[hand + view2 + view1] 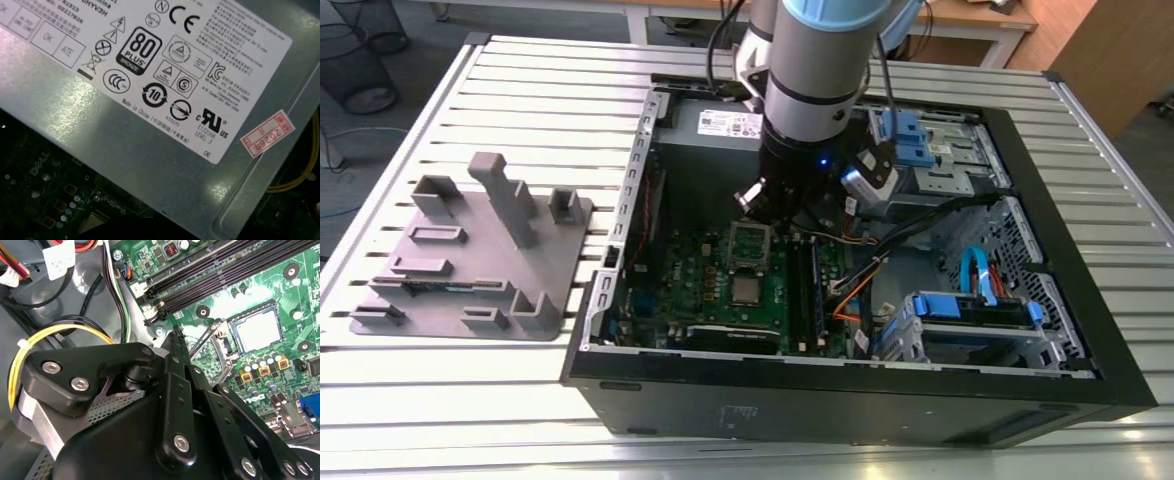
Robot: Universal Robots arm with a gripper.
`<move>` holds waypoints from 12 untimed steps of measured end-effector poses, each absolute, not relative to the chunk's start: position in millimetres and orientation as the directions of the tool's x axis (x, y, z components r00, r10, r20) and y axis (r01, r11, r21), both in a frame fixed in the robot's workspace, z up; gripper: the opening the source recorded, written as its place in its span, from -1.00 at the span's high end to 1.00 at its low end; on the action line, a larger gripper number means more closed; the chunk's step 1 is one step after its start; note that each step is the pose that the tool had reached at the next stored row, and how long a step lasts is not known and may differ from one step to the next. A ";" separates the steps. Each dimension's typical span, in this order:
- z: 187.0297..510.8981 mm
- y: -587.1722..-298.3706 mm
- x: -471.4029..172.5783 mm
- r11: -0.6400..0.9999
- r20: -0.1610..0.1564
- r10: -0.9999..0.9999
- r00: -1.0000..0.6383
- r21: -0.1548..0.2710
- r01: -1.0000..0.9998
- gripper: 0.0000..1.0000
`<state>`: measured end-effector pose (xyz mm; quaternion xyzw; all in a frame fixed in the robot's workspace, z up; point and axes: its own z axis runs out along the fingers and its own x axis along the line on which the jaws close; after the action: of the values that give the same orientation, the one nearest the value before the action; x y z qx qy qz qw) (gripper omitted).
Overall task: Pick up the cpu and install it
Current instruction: 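Close the cpu cover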
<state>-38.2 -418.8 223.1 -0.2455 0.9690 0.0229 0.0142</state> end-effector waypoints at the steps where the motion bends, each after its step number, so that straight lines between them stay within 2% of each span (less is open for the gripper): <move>1: 223.1 -418.7 -38.3 0.878 -0.039 -0.475 -0.879 0.037 -0.476 0.79; 12: 230.3 -418.6 -38.3 0.879 -0.039 -0.475 -0.879 0.038 -0.476 0.79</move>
<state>-38.3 -418.6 230.3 -0.2454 0.9690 0.0230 0.0143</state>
